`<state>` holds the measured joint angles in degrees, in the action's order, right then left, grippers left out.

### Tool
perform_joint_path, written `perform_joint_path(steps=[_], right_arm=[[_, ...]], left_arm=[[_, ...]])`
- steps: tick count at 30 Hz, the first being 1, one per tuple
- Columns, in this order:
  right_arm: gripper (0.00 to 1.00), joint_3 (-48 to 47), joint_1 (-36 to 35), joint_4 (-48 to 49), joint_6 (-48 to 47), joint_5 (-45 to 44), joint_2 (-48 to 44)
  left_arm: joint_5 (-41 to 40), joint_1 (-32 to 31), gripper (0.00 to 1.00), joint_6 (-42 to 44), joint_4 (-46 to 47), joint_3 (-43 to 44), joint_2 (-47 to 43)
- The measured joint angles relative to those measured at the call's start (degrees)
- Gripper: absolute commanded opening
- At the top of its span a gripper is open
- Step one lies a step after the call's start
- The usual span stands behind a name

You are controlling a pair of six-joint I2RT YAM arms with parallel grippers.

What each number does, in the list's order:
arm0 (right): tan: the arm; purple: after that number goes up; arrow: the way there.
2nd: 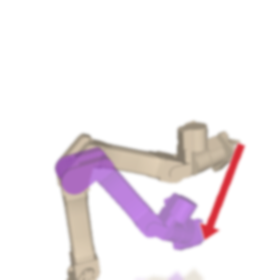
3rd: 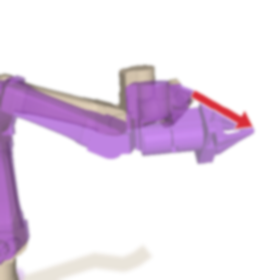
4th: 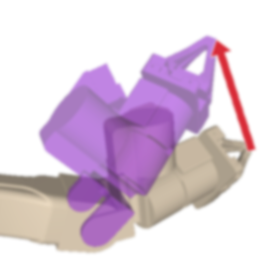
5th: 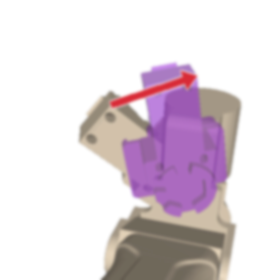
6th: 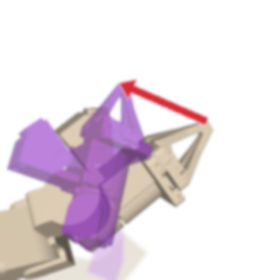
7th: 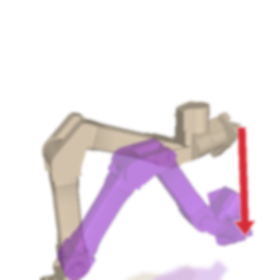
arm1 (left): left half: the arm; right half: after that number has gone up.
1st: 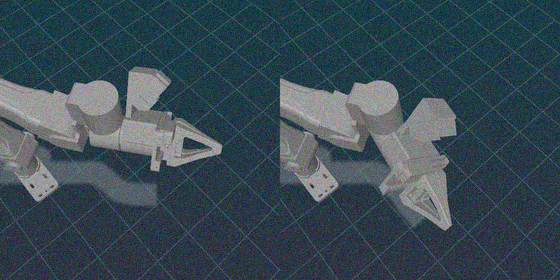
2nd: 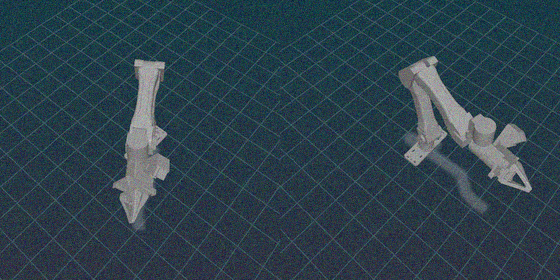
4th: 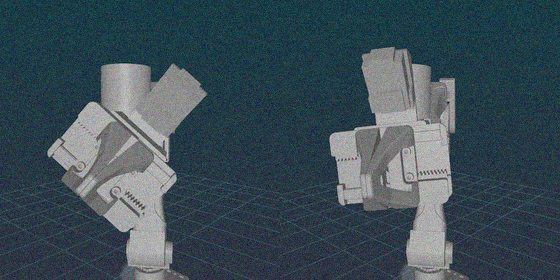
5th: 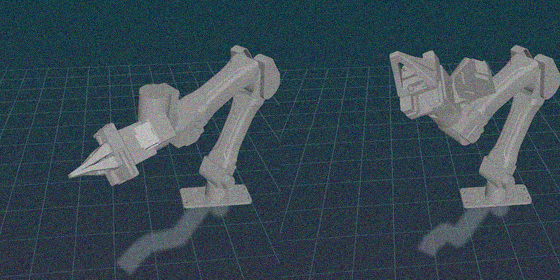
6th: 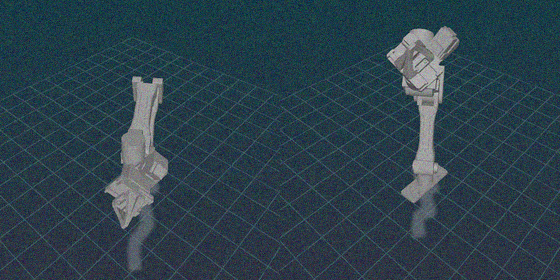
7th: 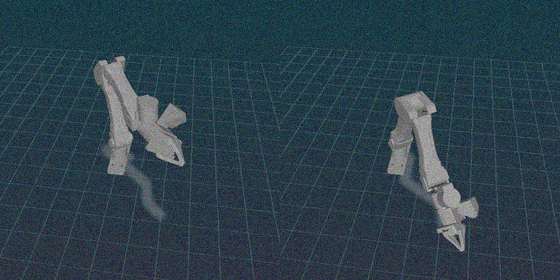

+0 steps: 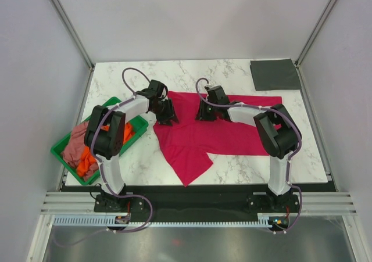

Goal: Fold and stack the t-shirts
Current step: Fold the tshirt

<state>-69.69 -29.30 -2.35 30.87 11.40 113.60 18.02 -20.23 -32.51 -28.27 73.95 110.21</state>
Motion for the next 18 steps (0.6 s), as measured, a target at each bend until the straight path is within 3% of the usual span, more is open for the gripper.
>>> perform_joint_path(steps=[4, 10, 15, 18], right_arm=[[0.32, -0.76, -0.35, -0.09, 0.48, -0.81, 0.44], [0.23, -2.82, -0.74, -0.17, 1.09, -0.96, 0.90], [0.05, -3.80, -0.87, -0.31, 1.75, -1.20, 0.92], [0.00, -3.98, -0.87, -0.63, 1.92, -1.31, 0.92]], left_arm=[[-0.09, -0.15, 0.37, -0.48, 0.17, 0.00, 0.57], [-0.94, -0.15, 0.02, -1.31, 0.20, 0.02, 0.59], [-1.49, -0.15, 0.02, -1.53, 0.24, 0.02, 0.59], [-1.97, -0.15, 0.02, -1.57, 0.22, 0.00, 0.42]])
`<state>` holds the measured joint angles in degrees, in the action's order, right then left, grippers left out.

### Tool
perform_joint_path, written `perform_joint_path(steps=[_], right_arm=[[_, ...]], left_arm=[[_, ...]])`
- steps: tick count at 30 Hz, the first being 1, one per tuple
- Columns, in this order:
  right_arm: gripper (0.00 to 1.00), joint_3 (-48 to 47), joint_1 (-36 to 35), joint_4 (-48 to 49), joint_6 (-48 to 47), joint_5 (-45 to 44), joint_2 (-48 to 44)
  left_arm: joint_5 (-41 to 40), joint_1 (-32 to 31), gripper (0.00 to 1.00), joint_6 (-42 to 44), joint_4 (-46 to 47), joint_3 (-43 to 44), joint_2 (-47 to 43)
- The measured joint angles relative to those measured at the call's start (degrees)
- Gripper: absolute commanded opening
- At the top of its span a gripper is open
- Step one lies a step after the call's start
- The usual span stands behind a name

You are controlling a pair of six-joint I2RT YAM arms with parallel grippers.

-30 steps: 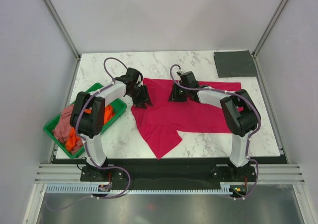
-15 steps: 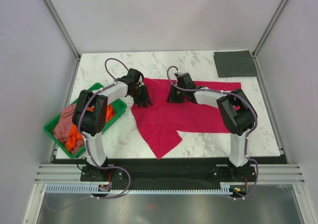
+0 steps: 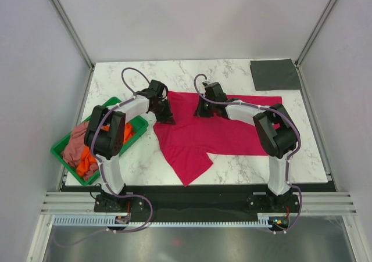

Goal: Fold and stack the t-shirts
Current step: Fold the tshirt

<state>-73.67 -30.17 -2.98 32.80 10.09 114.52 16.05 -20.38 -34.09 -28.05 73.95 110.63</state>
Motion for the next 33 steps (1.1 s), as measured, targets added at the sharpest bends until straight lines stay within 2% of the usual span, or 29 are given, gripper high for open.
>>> perform_joint_path(steps=[1, 4, 5, 6, 7, 9, 13, 22, 27, 33], right_arm=[[0.00, 0.00, 0.00, -0.20, 0.07, -0.02, 0.00], [0.02, -0.02, 0.00, -1.03, 0.22, -0.24, 0.00], [0.05, -0.13, -0.02, -1.49, 0.24, -0.66, 0.00], [0.07, -0.31, -0.11, -2.23, 0.42, -1.03, 0.00], [0.13, -0.37, -0.20, -2.62, 0.50, -1.49, -0.02], [0.16, -0.37, -0.52, -3.34, 0.63, -2.64, -0.13], [0.27, -0.37, -1.29, -4.39, 1.14, -4.39, -0.20], [0.30, -0.37, -2.27, -4.90, 2.27, -6.84, -0.17], [0.27, -0.37, -2.36, -4.79, 2.84, -7.67, 0.00], [0.26, -0.42, -2.36, -4.55, 3.41, -8.57, 0.98]], left_arm=[[-0.37, 0.00, 0.02, 0.00, 0.00, -0.04, -0.20], [-1.07, 0.00, 0.16, 0.00, -0.09, -0.39, -1.49], [-1.18, 0.00, 0.27, 0.00, -0.02, -0.68, -2.21], [-1.27, 0.00, 0.33, 0.07, 0.00, -1.07, -2.89], [-1.31, 0.00, 0.36, -0.13, 0.11, -1.53, -3.52], [-1.55, 0.00, 0.39, -0.22, 0.24, -2.40, -4.26], [-2.12, 0.00, 0.39, -0.24, 0.26, -4.02, -4.39], [-2.69, -0.35, 0.37, -0.42, 0.37, -3.04, -1.51], [-3.04, -0.37, 0.28, -0.72, 0.44, -2.21, -0.39], [-3.96, -0.37, 0.10, -0.94, 0.39, -2.10, -0.39]])
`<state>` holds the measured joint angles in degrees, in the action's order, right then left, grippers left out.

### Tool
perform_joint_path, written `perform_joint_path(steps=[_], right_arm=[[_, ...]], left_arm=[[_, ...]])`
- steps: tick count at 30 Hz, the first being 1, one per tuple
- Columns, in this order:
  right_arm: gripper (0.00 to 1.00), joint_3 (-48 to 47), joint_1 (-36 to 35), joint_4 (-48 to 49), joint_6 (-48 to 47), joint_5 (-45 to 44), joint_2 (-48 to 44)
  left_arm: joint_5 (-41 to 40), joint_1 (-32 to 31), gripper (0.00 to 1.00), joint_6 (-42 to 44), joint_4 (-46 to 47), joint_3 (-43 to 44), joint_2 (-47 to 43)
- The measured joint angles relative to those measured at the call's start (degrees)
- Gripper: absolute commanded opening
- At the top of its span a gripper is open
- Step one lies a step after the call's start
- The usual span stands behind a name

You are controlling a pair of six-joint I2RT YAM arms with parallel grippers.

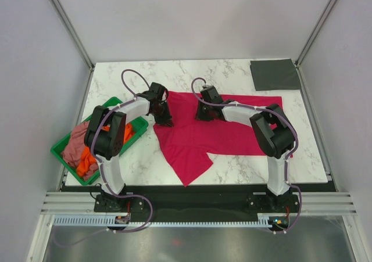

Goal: Fold and stack the t-shirts
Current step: Fold the tshirt

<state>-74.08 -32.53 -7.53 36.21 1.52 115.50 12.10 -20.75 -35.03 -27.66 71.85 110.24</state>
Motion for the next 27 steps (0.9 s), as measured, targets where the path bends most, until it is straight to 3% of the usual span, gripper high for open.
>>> perform_joint_path(steps=[1, 5, 7, 14, 16, 19, 27], right_arm=[[0.24, 0.00, 0.00, 0.02, 0.02, -0.09, 0.02], [0.05, 0.00, 0.00, 0.09, 0.15, -0.13, 0.31], [0.00, -0.13, 0.00, 0.20, 0.20, -0.13, 0.46], [0.00, -0.22, -0.15, 0.07, 0.20, -0.20, 0.44], [0.00, -0.22, -0.24, -0.07, 0.20, -0.31, 0.33], [0.00, -0.22, -0.35, -0.31, 0.20, -0.31, 0.07], [0.00, -0.22, -0.72, -0.31, 0.20, -0.31, -0.31]], left_arm=[[-0.04, 0.00, 0.03, -0.02, 0.00, 0.00, 0.00], [-0.07, 0.00, 0.02, -0.09, -0.02, 0.22, 0.00], [-0.07, -0.02, 0.02, -0.09, -0.04, 0.35, 0.00], [-0.15, -0.02, 0.04, -0.09, -0.04, 0.44, -0.02], [-0.15, -0.02, 0.20, -0.07, -0.07, 0.55, -0.04], [-0.13, 0.00, 0.26, -0.20, -0.11, 0.72, -0.04], [-0.28, 0.00, 0.27, -0.20, -0.28, 1.09, -0.02]])
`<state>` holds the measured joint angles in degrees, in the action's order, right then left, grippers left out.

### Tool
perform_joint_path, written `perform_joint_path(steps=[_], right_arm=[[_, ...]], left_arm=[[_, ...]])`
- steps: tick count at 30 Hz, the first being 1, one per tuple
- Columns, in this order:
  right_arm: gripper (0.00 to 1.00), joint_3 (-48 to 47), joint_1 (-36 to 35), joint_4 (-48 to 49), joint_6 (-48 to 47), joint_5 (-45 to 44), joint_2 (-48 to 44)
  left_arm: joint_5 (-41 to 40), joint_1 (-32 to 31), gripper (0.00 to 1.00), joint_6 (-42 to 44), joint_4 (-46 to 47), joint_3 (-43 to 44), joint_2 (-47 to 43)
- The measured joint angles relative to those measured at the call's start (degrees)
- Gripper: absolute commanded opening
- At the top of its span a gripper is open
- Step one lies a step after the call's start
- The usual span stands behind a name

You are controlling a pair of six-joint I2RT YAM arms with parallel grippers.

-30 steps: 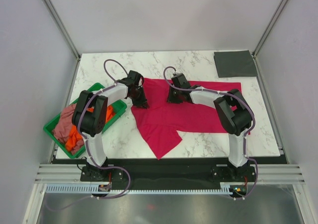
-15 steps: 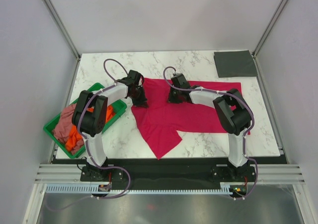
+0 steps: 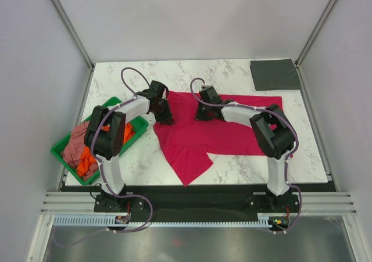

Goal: Fold and stack the t-shirts
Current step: Fold the tshirt

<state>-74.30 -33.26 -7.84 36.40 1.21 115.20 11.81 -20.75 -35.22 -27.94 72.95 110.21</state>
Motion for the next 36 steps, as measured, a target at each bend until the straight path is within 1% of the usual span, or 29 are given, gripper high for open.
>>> perform_joint_path(steps=[7, 20, 21, 28, 32, 36], right_arm=[[0.00, 0.00, -0.02, -0.02, 0.00, 0.00, -0.09], [0.00, -0.02, -0.02, -0.55, 0.02, 0.09, -0.39], [0.00, -0.15, -0.02, -0.98, 0.02, 0.11, -0.52], [0.00, -1.03, -0.02, -3.52, -0.20, 0.17, -2.45], [0.00, -1.29, -0.02, -3.87, -0.42, 0.17, -2.75], [0.00, -1.29, -0.02, -4.37, -0.68, 0.17, -2.75]], left_arm=[[-0.42, 0.00, 0.27, 0.00, -0.17, 1.73, 0.00], [-0.85, 0.00, 0.27, 0.00, -0.20, 1.86, 0.52], [-0.87, 0.00, 0.03, 0.00, -0.20, 1.86, 0.52], [-2.21, -0.46, 0.02, -0.46, -1.16, 1.16, -1.75], [-2.91, -1.99, 0.02, -0.94, -1.51, -0.04, -4.76], [-2.97, -3.19, 0.02, -1.25, -1.70, -0.79, -5.95]])
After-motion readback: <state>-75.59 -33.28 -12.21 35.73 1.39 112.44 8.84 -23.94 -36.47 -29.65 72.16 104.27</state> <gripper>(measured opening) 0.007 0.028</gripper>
